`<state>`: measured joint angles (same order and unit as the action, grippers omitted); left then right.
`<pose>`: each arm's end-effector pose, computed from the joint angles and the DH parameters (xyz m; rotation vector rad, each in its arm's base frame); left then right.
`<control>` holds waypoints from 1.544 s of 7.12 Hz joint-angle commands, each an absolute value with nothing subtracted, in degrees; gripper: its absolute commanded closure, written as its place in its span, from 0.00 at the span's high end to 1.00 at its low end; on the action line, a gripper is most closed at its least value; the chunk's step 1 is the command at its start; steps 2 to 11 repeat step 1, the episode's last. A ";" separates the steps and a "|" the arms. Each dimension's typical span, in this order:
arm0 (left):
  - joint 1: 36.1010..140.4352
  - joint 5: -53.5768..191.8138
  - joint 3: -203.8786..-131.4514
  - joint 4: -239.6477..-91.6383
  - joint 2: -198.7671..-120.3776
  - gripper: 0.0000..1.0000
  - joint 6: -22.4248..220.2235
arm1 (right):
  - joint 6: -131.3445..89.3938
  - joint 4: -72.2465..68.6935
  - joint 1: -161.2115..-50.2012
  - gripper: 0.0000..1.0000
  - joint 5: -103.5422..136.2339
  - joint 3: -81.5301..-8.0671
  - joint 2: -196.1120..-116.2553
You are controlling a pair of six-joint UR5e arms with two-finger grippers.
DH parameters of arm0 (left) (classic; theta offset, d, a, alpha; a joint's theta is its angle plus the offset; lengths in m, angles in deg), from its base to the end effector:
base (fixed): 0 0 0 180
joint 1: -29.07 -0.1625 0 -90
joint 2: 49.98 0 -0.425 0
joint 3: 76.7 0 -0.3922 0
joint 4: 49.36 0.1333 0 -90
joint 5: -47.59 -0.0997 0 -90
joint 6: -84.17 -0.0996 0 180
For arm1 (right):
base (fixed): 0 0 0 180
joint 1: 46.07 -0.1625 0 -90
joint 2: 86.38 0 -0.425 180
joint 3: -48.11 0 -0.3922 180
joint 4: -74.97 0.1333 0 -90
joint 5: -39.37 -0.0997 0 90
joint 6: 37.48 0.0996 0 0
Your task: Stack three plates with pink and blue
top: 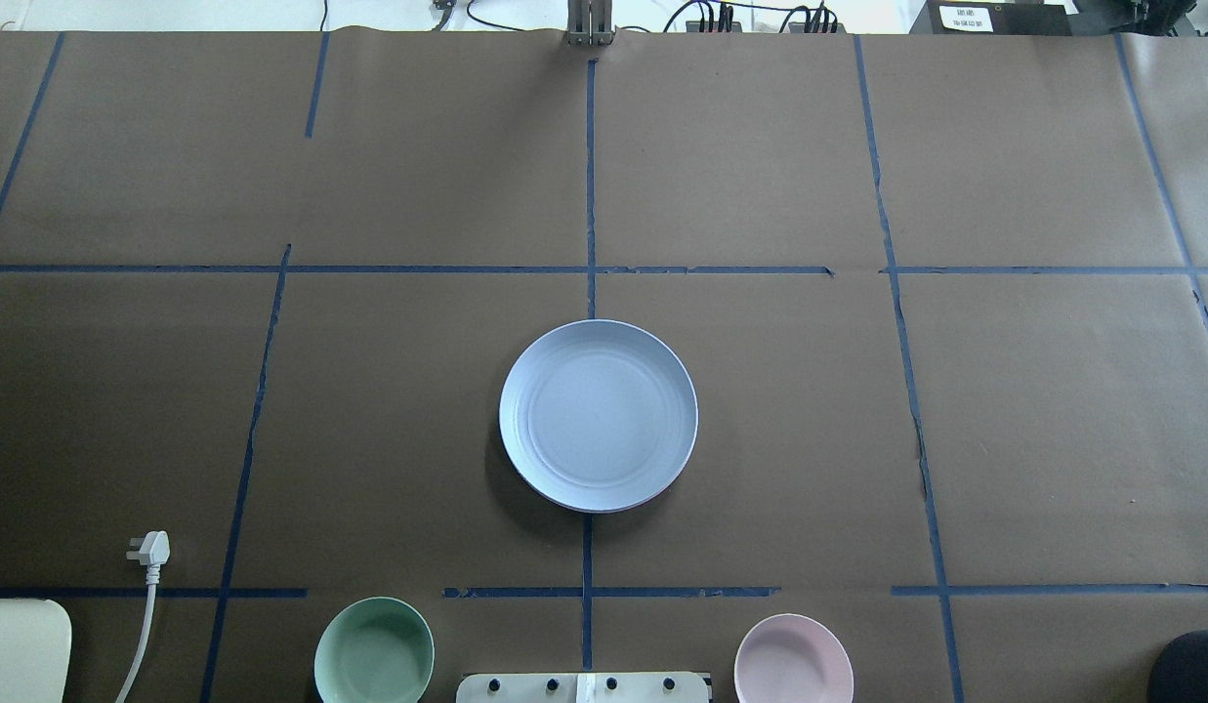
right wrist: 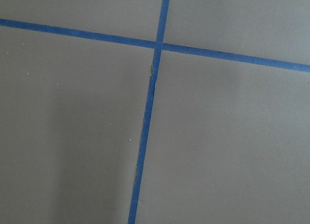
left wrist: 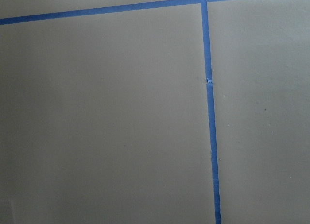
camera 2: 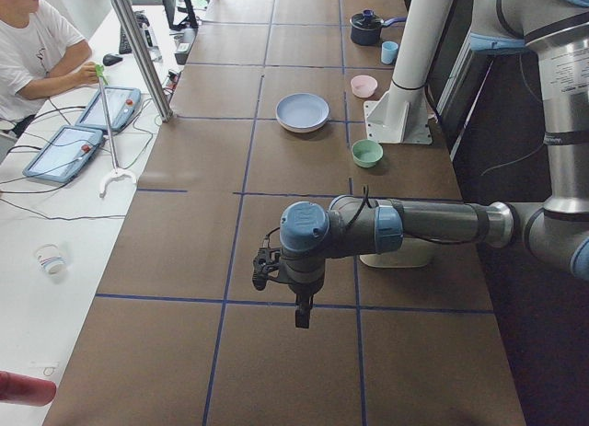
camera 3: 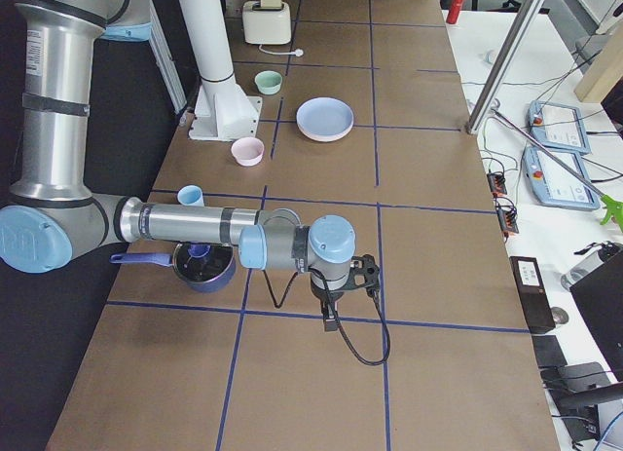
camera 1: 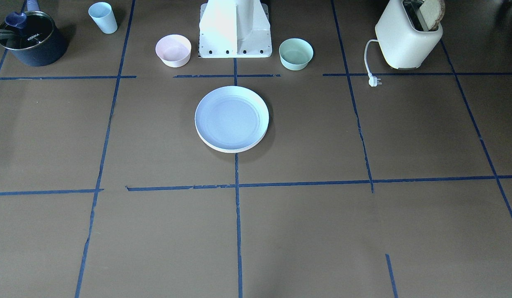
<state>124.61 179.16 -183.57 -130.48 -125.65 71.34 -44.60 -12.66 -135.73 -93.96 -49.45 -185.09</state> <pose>-0.1033 -0.3692 0.6420 0.0113 0.7325 0.0814 0.0624 -0.4294 0.6608 0.0650 -0.7543 -0.1320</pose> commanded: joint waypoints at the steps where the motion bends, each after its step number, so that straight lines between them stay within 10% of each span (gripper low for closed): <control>1: 124.61 179.16 -183.57 -130.49 -125.65 1.00 71.34 | -44.60 -12.66 -135.72 1.00 -93.96 -49.45 -185.16; 11: 124.61 179.16 -183.57 -130.49 -125.65 1.00 71.34 | -44.60 -12.66 -135.72 1.00 -93.96 -49.45 -185.16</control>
